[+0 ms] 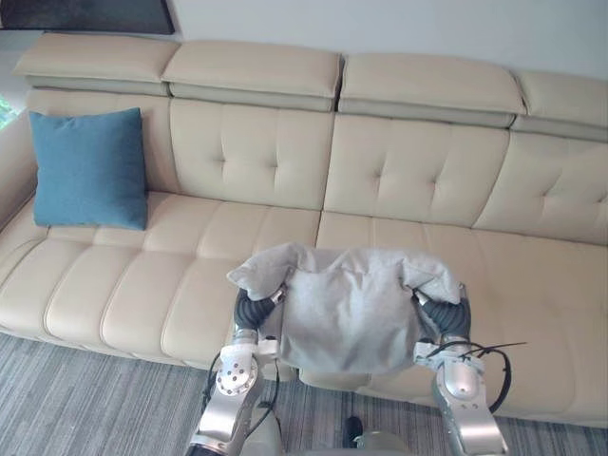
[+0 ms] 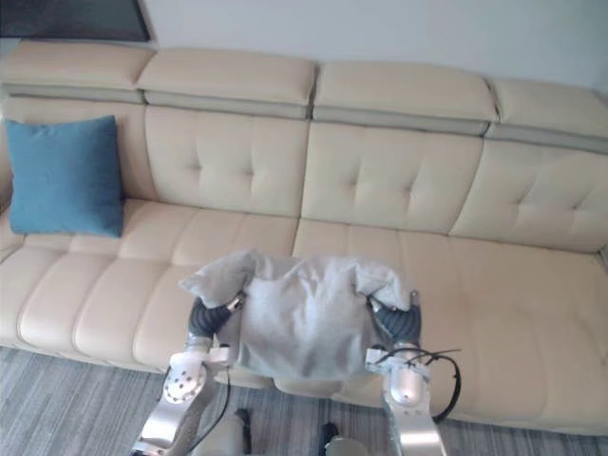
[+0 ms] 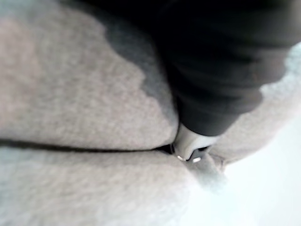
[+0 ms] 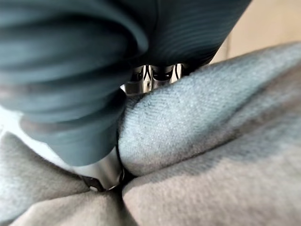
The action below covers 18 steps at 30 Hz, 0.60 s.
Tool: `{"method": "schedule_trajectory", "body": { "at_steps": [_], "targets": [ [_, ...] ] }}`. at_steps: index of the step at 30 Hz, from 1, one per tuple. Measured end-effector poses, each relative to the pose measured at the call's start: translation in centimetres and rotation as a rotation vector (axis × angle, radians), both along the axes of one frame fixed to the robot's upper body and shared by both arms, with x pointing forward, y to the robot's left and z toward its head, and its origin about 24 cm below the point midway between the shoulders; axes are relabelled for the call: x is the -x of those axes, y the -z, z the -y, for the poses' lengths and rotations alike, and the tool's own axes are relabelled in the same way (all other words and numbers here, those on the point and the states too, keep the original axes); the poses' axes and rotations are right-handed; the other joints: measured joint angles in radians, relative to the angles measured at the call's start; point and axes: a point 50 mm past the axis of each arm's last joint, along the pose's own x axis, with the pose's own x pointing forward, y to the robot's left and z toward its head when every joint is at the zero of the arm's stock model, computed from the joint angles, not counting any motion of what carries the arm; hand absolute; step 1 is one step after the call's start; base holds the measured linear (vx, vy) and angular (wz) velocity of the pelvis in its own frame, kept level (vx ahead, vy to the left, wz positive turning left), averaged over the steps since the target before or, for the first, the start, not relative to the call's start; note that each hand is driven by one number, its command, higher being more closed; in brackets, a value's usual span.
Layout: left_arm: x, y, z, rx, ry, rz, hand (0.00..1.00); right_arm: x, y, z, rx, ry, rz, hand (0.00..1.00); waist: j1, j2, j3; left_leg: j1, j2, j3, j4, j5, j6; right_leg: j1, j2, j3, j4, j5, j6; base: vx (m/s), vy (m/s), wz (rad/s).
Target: Pick up cushions and gather them together orderly.
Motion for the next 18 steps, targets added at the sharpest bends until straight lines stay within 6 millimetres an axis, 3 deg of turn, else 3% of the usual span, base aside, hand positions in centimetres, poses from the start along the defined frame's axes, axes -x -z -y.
{"method": "schedule_trajectory", "body": {
  "at_steps": [6,9,11,18],
  "targets": [
    [-0.1,-0.9,0.4,-0.035,0.026,0.046,1.00,-0.4,-0.5,0.1,0.033,0.009,0.021,1.00,-0.002,-0.012,-0.012,0.009,-0.016,0.046,-0.033,0.005,0.012,-0.022,-0.014,0.050,-0.036,0.012,0.022,0.01,0.054,-0.25],
    [-1.0,-2.0,0.8,-0.068,0.043,0.101,1.00,-2.0,-2.1,-0.2,0.061,0.031,0.102,1.00,-0.006,-0.016,-0.015,-0.030,-0.017,0.052,-0.036,0.015,0.013,-0.060,-0.008,0.059,-0.051,0.040,0.025,0.01,0.000,-0.11],
    [-3.0,-4.3,1.2,-0.088,0.039,0.200,1.00,-4.5,-4.7,-0.7,0.085,0.049,0.222,1.00,-0.006,-0.019,-0.013,-0.074,-0.020,0.054,-0.052,0.044,0.016,-0.106,-0.008,0.062,-0.064,0.066,0.025,0.00,-0.003,-0.03],
    [-7.6,-10.5,1.5,-0.162,-0.011,0.436,1.00,-9.3,-9.0,-1.4,0.149,0.070,0.363,1.00,0.003,-0.020,-0.005,-0.160,-0.019,0.039,-0.082,0.095,0.017,-0.197,-0.003,0.052,-0.068,0.097,0.016,-0.04,-0.019,0.05]
  ]
}}
